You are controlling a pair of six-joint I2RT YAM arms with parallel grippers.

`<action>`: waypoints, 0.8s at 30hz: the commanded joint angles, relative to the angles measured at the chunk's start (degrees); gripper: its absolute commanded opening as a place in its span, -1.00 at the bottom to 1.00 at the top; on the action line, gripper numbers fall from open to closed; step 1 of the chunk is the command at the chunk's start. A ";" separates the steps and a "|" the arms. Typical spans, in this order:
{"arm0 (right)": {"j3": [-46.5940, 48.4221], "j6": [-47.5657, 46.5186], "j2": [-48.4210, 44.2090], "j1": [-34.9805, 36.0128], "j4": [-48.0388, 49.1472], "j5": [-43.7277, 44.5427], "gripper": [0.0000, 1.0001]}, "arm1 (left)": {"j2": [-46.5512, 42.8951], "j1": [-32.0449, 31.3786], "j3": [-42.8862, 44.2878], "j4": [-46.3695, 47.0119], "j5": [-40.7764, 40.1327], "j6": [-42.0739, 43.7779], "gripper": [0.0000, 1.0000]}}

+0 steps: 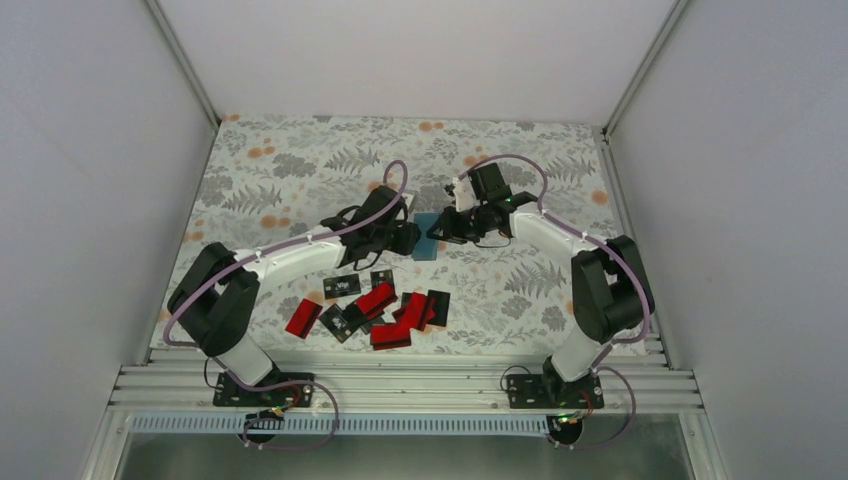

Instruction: Put the credit cards into the card holder

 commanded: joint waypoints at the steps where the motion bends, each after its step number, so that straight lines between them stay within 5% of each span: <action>1: 0.77 -0.22 0.36 0.53 -0.24 -0.33 -0.92 | 0.65 -0.19 1.84 -0.93 -5.80 -1.69 -0.15; 11: 0.77 -0.44 0.52 0.54 -0.17 -0.29 -0.92 | 0.72 -0.18 1.17 -1.73 -7.33 -1.73 -0.54; 24: 0.33 -0.44 0.29 0.48 -0.10 -0.43 -0.92 | 2.39 -0.19 0.32 0.76 -4.37 -1.88 -0.55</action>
